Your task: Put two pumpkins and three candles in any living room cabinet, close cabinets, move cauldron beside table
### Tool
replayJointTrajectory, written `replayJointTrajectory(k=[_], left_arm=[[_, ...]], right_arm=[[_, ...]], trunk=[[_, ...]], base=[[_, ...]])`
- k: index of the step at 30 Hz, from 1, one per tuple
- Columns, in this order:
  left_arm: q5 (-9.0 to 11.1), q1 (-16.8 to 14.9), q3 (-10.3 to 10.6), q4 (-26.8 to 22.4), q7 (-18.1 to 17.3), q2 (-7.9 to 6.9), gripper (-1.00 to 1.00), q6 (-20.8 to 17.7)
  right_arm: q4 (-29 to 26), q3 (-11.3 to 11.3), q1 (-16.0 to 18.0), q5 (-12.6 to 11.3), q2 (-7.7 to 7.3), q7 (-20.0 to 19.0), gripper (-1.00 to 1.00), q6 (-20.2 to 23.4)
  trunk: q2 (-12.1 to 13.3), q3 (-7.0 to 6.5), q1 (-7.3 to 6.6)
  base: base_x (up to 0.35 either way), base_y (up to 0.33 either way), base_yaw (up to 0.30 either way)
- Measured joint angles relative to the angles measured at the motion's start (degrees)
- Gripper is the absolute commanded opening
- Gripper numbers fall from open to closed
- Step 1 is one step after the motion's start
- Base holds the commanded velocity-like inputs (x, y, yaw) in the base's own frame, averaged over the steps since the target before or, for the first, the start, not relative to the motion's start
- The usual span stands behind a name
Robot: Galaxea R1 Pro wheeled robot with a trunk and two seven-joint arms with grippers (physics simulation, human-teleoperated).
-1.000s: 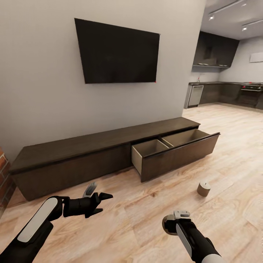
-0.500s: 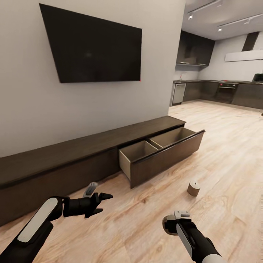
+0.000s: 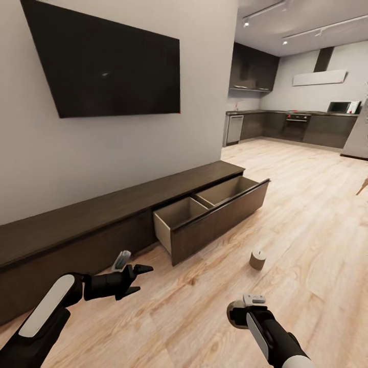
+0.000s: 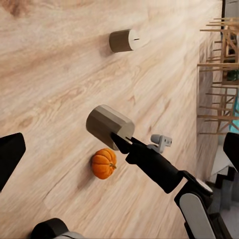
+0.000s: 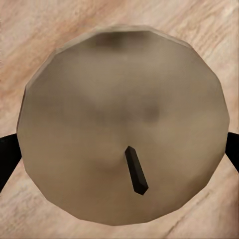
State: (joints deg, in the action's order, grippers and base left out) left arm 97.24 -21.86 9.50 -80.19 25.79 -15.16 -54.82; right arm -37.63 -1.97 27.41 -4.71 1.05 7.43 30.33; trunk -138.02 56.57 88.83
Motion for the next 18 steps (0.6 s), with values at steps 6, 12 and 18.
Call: replayJointTrajectory(k=[6, 12, 18], left_arm=[[0.0, 0.0, -0.1, 0.1, 0.0, 0.00, 1.00, 0.0], [0.0, 0.0, -0.1, 0.0, 0.0, 0.00, 1.00, 0.0], [0.1, 0.0, -0.1, 0.0, 0.0, 0.00, 1.00, 0.0]], right_arm=[[0.0, 0.0, 0.0, 0.3, 0.03, 0.0, -1.00, 0.0], [0.1, 0.0, 0.0, 0.2, -0.01, 0.0, -1.00, 0.1], [0.0, 0.0, 0.0, 0.1, -0.05, 0.0, -1.00, 0.0]], trunk=[[2.4, -0.69, -1.32], [4.8, -1.29, -2.64], [7.2, -1.89, -3.95]], base=[[0.000, 0.000, -0.148], [0.000, 0.000, -0.161], [0.000, 0.000, -0.130]])
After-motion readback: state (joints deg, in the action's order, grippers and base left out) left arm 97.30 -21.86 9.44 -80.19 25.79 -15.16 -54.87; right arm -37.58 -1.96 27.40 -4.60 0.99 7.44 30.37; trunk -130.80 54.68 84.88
